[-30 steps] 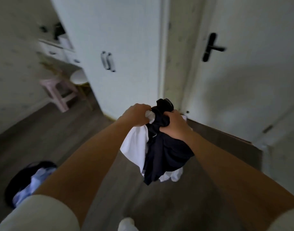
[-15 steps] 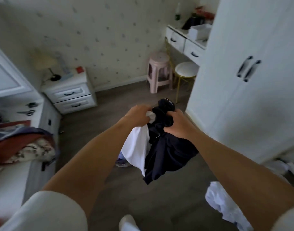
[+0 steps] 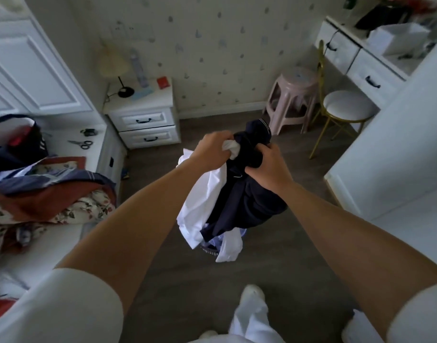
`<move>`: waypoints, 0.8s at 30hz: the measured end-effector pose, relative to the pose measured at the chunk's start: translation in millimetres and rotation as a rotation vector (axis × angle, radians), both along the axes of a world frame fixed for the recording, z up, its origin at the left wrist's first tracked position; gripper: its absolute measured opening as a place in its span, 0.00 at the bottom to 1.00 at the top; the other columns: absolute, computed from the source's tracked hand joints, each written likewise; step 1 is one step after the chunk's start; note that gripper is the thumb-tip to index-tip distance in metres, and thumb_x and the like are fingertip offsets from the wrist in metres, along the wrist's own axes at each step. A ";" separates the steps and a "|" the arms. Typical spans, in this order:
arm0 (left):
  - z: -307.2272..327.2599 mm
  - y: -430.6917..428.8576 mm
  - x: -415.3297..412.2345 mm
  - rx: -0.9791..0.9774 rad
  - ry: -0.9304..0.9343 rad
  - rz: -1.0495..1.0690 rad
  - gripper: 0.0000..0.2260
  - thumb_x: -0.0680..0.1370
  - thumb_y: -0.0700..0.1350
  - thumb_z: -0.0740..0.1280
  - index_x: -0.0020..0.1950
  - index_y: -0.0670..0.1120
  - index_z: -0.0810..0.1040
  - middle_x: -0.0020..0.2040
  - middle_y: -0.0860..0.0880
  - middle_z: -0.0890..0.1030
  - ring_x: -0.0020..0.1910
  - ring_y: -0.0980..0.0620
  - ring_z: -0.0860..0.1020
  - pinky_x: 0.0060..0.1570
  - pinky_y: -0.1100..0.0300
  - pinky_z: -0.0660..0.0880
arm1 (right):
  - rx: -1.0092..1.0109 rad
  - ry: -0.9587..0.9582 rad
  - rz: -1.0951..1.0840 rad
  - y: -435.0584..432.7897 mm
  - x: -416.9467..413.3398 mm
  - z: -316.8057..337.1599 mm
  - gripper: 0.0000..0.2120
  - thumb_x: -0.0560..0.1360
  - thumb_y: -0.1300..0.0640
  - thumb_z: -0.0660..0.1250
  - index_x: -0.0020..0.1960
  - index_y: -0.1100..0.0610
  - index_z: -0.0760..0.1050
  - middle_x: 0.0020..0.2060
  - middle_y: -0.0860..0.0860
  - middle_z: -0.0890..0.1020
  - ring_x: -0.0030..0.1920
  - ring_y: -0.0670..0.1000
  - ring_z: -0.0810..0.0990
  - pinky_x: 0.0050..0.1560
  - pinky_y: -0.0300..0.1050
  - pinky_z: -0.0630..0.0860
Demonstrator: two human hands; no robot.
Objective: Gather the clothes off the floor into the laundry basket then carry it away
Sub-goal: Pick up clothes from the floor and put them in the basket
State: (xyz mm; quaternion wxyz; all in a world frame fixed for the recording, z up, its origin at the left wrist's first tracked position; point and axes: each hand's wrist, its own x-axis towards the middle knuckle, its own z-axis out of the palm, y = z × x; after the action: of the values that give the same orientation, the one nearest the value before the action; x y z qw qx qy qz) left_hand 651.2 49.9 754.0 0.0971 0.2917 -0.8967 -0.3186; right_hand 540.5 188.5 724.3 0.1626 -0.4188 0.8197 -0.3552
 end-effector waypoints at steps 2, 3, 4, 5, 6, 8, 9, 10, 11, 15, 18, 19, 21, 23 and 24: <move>-9.1 -19.1 -10.7 0.004 -0.040 0.022 0.12 0.70 0.37 0.65 0.52 0.46 0.79 0.43 0.50 0.78 0.45 0.46 0.78 0.40 0.58 0.70 | 0.012 -0.020 0.046 -23.1 -15.1 -9.2 0.12 0.66 0.58 0.72 0.43 0.52 0.69 0.51 0.56 0.72 0.46 0.53 0.73 0.46 0.42 0.69; -14.7 -26.7 -13.9 0.003 -0.051 0.034 0.12 0.70 0.37 0.66 0.53 0.46 0.79 0.43 0.50 0.78 0.46 0.46 0.78 0.40 0.59 0.69 | 0.012 -0.031 0.077 -34.3 -22.1 -15.7 0.11 0.65 0.57 0.72 0.41 0.52 0.69 0.50 0.57 0.73 0.46 0.54 0.74 0.44 0.41 0.69; -22.0 -37.0 -18.4 0.021 -0.053 0.070 0.13 0.70 0.37 0.66 0.53 0.45 0.79 0.44 0.50 0.78 0.46 0.46 0.78 0.41 0.60 0.68 | 0.026 -0.050 0.112 -50.2 -31.5 -23.0 0.11 0.64 0.55 0.71 0.39 0.51 0.69 0.48 0.57 0.75 0.45 0.55 0.76 0.42 0.41 0.69; -26.7 -41.6 -19.1 0.038 -0.050 0.093 0.13 0.71 0.36 0.67 0.54 0.44 0.79 0.44 0.49 0.78 0.47 0.46 0.78 0.41 0.61 0.68 | 0.035 -0.058 0.135 -59.6 -36.1 -29.2 0.10 0.64 0.53 0.70 0.38 0.49 0.68 0.47 0.58 0.76 0.43 0.55 0.76 0.40 0.41 0.69; -32.3 -47.0 -20.0 0.059 -0.058 0.116 0.14 0.71 0.36 0.68 0.55 0.43 0.80 0.45 0.48 0.79 0.48 0.46 0.78 0.42 0.61 0.68 | 0.057 -0.065 0.143 -70.0 -39.2 -36.0 0.10 0.63 0.51 0.70 0.38 0.49 0.68 0.46 0.58 0.76 0.42 0.56 0.76 0.40 0.42 0.70; -50.1 -60.4 -22.8 0.115 -0.096 0.181 0.14 0.71 0.38 0.70 0.56 0.42 0.79 0.47 0.46 0.80 0.48 0.46 0.78 0.43 0.60 0.69 | 0.096 -0.090 0.165 -92.3 -45.4 -52.5 0.12 0.65 0.53 0.71 0.40 0.50 0.68 0.48 0.58 0.75 0.44 0.56 0.76 0.42 0.43 0.70; -62.0 -66.5 -23.2 0.149 -0.119 0.214 0.14 0.71 0.39 0.71 0.56 0.42 0.79 0.47 0.47 0.79 0.48 0.47 0.77 0.43 0.61 0.69 | 0.112 -0.102 0.172 -101.2 -47.2 -63.9 0.13 0.66 0.55 0.72 0.41 0.52 0.68 0.49 0.58 0.74 0.45 0.57 0.75 0.43 0.42 0.69; -76.5 -73.4 -23.3 0.181 -0.144 0.244 0.14 0.71 0.41 0.72 0.56 0.43 0.78 0.47 0.47 0.78 0.48 0.47 0.77 0.43 0.61 0.68 | 0.130 -0.119 0.167 -108.9 -47.7 -74.5 0.14 0.67 0.57 0.73 0.41 0.53 0.67 0.50 0.59 0.74 0.46 0.58 0.75 0.44 0.41 0.67; -94.1 -80.3 -23.0 0.212 -0.170 0.269 0.14 0.71 0.43 0.72 0.56 0.44 0.78 0.48 0.47 0.78 0.48 0.47 0.77 0.43 0.61 0.67 | 0.153 -0.148 0.159 -116.3 -48.9 -90.4 0.14 0.67 0.58 0.73 0.42 0.54 0.67 0.50 0.59 0.74 0.47 0.57 0.74 0.44 0.41 0.66; -173.2 -99.5 -22.6 0.336 -0.285 0.308 0.16 0.75 0.48 0.71 0.61 0.45 0.76 0.51 0.47 0.79 0.51 0.48 0.77 0.46 0.61 0.67 | 0.243 -0.248 0.117 -133.9 -48.4 -167.0 0.15 0.68 0.58 0.74 0.42 0.54 0.67 0.52 0.60 0.73 0.46 0.58 0.75 0.44 0.37 0.65; -244.4 -110.0 -29.8 0.430 -0.327 0.326 0.16 0.77 0.49 0.69 0.62 0.45 0.76 0.48 0.50 0.78 0.52 0.48 0.78 0.44 0.63 0.67 | 0.314 -0.330 0.026 -148.4 -48.9 -238.1 0.12 0.70 0.58 0.73 0.45 0.58 0.69 0.55 0.61 0.72 0.50 0.61 0.77 0.46 0.41 0.67; -263.6 -110.2 -30.9 0.440 -0.345 0.325 0.16 0.77 0.50 0.68 0.62 0.45 0.76 0.49 0.49 0.79 0.52 0.48 0.79 0.44 0.64 0.67 | 0.336 -0.363 -0.023 -149.3 -48.2 -256.8 0.13 0.70 0.58 0.72 0.49 0.60 0.70 0.57 0.60 0.71 0.52 0.61 0.76 0.48 0.42 0.68; -313.6 -113.8 -34.4 0.459 -0.414 0.296 0.19 0.78 0.51 0.65 0.68 0.47 0.71 0.58 0.47 0.78 0.57 0.49 0.77 0.49 0.63 0.69 | 0.353 -0.440 -0.137 -154.6 -47.3 -301.8 0.18 0.71 0.56 0.72 0.56 0.62 0.71 0.60 0.59 0.67 0.56 0.61 0.75 0.53 0.42 0.69; -361.9 -113.2 -34.4 0.524 -0.471 0.242 0.23 0.80 0.52 0.63 0.74 0.49 0.65 0.69 0.45 0.71 0.67 0.44 0.72 0.62 0.55 0.69 | 0.386 -0.534 -0.219 -158.5 -47.2 -340.7 0.24 0.69 0.53 0.74 0.60 0.58 0.69 0.62 0.56 0.65 0.59 0.59 0.74 0.56 0.44 0.69; -383.8 -110.7 -31.9 0.563 -0.504 0.215 0.24 0.81 0.53 0.61 0.75 0.50 0.63 0.74 0.45 0.66 0.71 0.43 0.68 0.67 0.52 0.66 | 0.430 -0.573 -0.205 -157.6 -47.4 -359.5 0.28 0.68 0.51 0.75 0.62 0.55 0.67 0.62 0.55 0.64 0.61 0.58 0.73 0.58 0.46 0.70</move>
State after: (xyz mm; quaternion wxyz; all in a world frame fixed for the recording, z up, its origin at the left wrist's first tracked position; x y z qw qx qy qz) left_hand 619.3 -60.8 370.1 -0.1771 0.4681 -0.7344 -0.4585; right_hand 493.1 31.0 364.8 0.4332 -0.1745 0.8345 -0.2924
